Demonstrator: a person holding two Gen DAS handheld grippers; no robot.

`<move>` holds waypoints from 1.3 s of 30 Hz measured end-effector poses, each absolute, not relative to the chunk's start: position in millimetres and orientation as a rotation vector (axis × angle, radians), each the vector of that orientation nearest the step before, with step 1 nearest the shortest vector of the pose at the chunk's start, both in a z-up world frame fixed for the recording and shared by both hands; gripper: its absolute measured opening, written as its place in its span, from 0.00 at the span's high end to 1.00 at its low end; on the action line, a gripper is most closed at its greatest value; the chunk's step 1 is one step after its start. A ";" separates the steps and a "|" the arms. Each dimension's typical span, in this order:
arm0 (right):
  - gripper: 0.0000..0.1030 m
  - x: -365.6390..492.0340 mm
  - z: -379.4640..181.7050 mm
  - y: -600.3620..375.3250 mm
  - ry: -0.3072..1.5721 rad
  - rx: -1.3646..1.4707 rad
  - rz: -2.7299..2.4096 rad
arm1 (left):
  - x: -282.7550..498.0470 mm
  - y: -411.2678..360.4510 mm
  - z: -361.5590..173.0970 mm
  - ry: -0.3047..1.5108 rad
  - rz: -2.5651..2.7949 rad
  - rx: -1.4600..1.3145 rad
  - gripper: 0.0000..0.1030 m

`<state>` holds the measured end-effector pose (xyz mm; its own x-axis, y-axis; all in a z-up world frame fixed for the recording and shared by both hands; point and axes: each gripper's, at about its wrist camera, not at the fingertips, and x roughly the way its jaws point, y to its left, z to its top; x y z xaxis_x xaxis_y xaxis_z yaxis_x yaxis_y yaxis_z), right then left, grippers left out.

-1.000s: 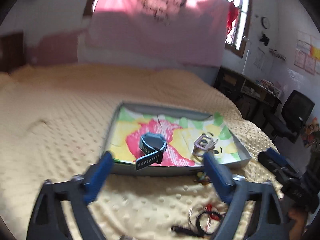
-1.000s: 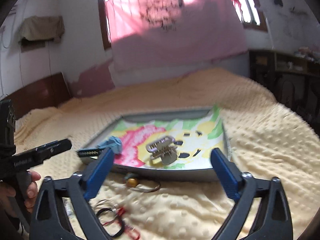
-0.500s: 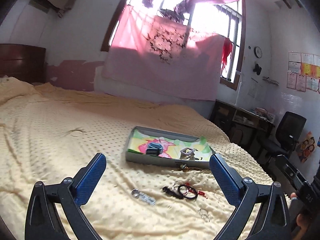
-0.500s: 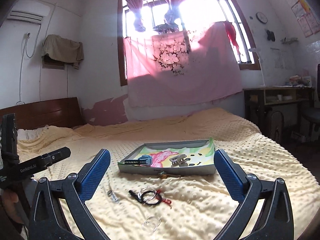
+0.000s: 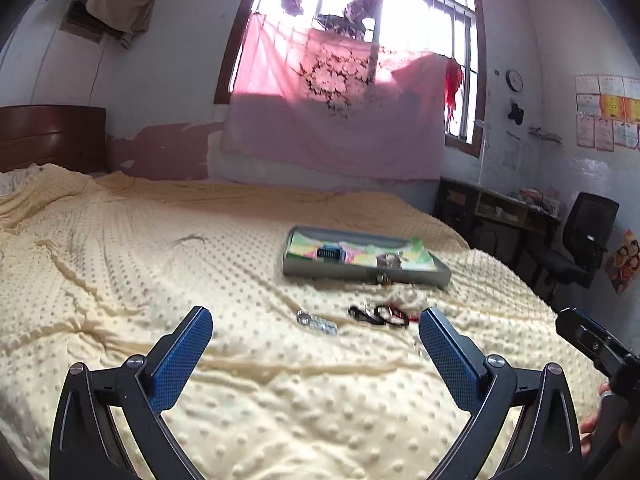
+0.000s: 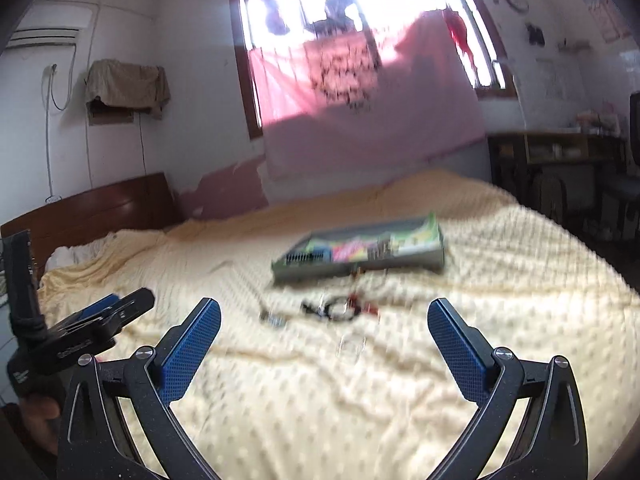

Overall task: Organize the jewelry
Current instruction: 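Lift both open tools away from the tray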

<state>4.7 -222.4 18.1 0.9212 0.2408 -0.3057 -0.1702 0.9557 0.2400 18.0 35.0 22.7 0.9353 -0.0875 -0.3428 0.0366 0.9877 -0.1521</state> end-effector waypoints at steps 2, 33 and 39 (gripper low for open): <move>0.01 -1.5 14.0 -224.2 0.380 0.223 0.208 | 14.8 36.1 17.5 0.379 -0.059 -0.138 0.00; 0.01 131.6 12.4 -223.3 0.303 0.157 0.158 | 123.5 27.4 17.6 0.407 0.002 -0.102 0.00; 0.03 161.4 -11.5 -229.2 0.361 0.226 0.200 | 160.4 19.1 -3.1 0.469 -0.062 -0.105 0.00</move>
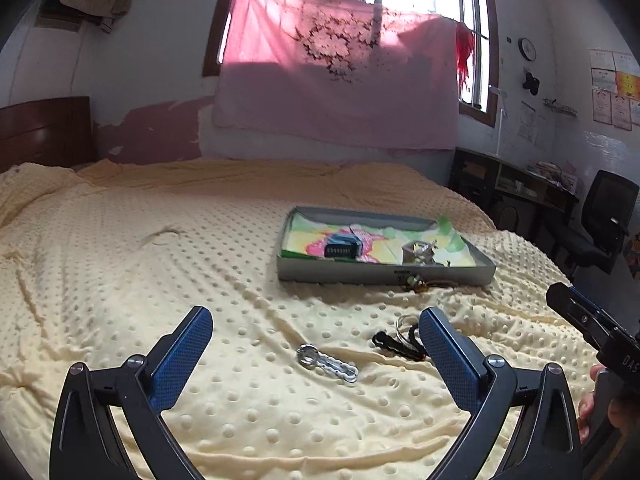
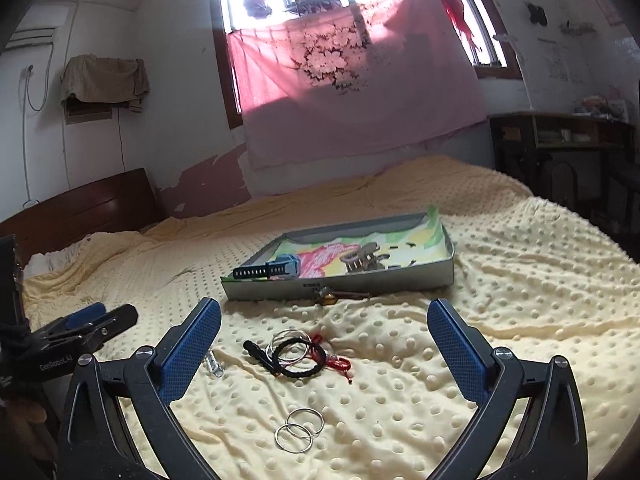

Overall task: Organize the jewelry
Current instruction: 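Lift both open tools away from the tray, then grasp the white keychain with the left tool while the right tool approaches the metal rings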

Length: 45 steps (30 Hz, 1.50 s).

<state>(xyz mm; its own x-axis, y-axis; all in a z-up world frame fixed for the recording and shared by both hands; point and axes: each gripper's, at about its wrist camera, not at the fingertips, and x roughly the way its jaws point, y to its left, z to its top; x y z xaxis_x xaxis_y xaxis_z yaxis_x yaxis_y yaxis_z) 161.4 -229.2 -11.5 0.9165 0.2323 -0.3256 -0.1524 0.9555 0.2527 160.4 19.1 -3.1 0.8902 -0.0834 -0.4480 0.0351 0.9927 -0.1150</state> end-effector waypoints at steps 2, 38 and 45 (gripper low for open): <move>0.16 166.8 -20.5 -227.2 0.389 0.232 0.218 | 170.8 16.4 -14.3 0.511 -0.092 -0.112 0.04; 0.64 178.1 -99.6 -202.1 0.763 0.311 0.370 | 235.4 11.8 -95.3 0.874 -0.191 -0.257 0.84; 0.77 176.3 -99.4 -200.8 0.745 0.309 0.389 | 216.0 7.2 -88.3 0.873 -0.271 -0.263 0.85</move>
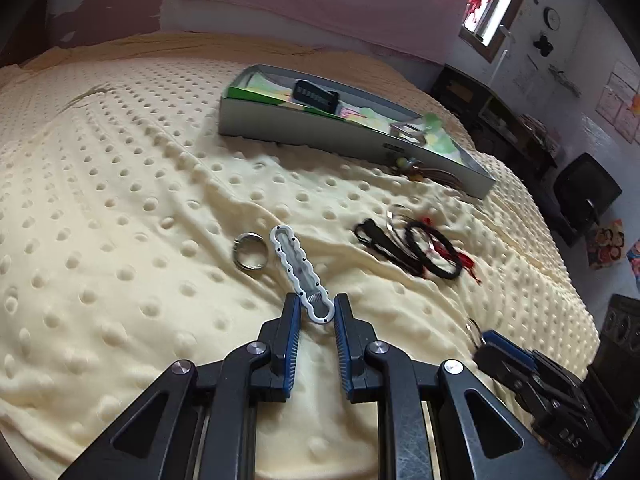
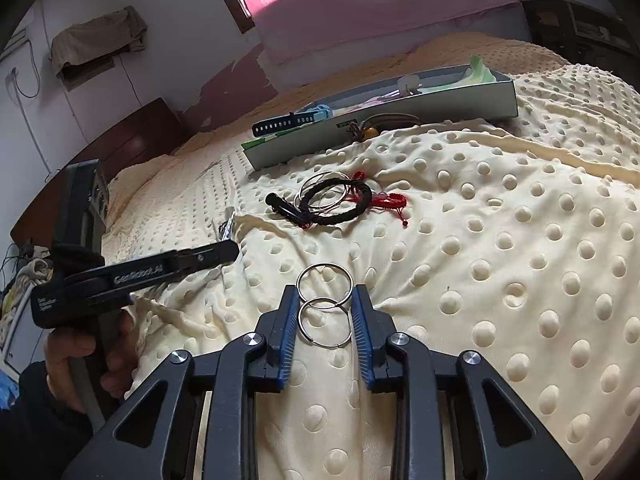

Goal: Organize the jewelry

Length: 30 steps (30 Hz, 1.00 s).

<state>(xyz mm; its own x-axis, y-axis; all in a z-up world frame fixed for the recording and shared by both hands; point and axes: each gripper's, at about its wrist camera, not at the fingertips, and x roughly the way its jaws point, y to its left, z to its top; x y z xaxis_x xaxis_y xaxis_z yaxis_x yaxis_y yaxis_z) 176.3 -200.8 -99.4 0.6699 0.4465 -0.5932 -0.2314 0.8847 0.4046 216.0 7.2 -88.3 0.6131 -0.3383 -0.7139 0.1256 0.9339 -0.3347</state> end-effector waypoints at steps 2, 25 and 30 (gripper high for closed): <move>0.82 172.9 -97.7 -202.7 0.729 0.309 0.392 | 207.8 6.1 -85.2 0.874 -0.296 -0.268 0.85; 0.99 153.9 -88.0 -222.3 0.632 0.369 0.343 | 169.0 -21.9 -71.1 0.806 -0.405 -0.158 0.85; 0.96 152.4 -92.7 -231.6 0.663 0.410 0.315 | 169.5 -21.9 -79.5 0.831 -0.409 -0.169 0.85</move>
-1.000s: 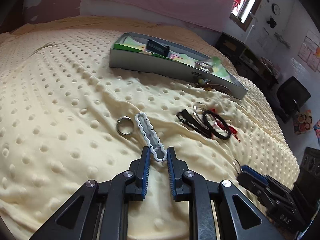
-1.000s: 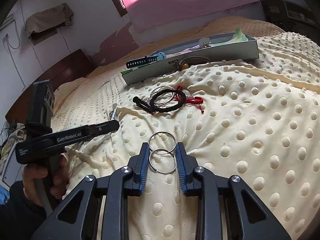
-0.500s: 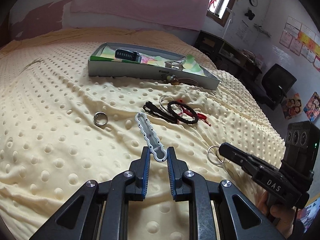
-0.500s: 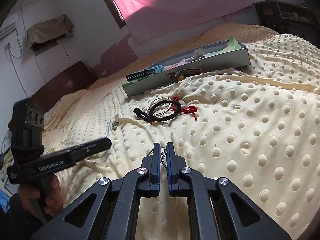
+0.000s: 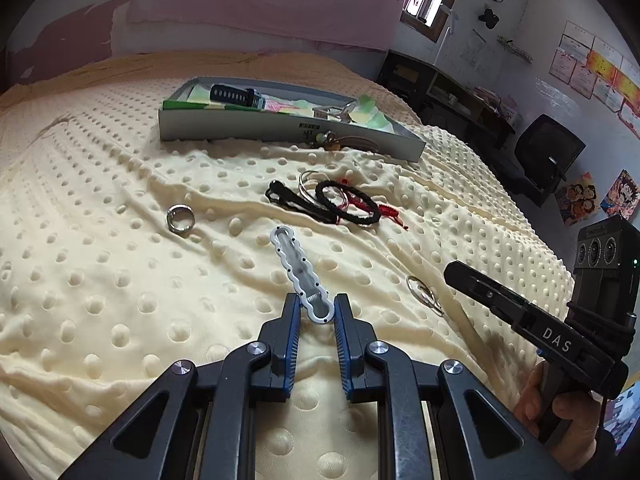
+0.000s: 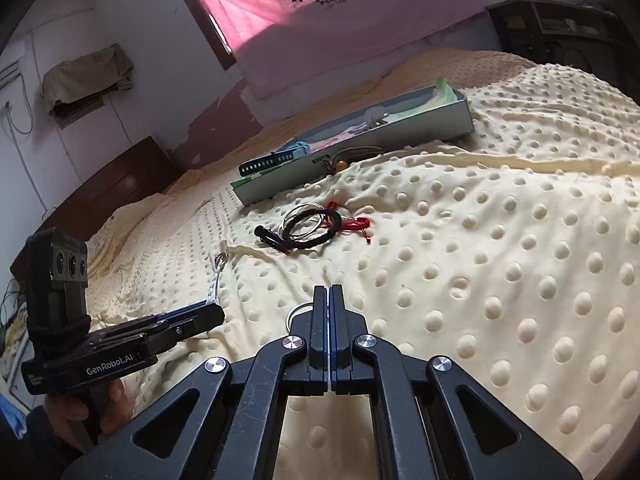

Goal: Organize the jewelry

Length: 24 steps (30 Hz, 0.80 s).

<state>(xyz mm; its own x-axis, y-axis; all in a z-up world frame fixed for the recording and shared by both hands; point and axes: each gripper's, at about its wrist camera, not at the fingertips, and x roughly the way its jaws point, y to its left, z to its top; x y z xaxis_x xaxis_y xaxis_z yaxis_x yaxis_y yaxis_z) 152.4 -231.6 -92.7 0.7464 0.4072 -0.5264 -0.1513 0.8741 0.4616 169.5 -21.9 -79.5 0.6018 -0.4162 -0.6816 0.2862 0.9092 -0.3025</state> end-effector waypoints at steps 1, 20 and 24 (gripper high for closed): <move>0.86 152.7 -94.2 -232.3 0.673 0.418 0.318 | 168.6 -22.2 -80.7 0.834 -0.409 -0.168 0.85; 0.73 173.5 -106.0 -198.4 0.792 0.300 0.389 | 165.4 -15.8 -86.0 0.838 -0.396 -0.203 0.85; 0.73 168.9 -95.8 -202.6 0.733 0.297 0.383 | 172.0 -15.3 -77.2 0.829 -0.404 -0.208 0.85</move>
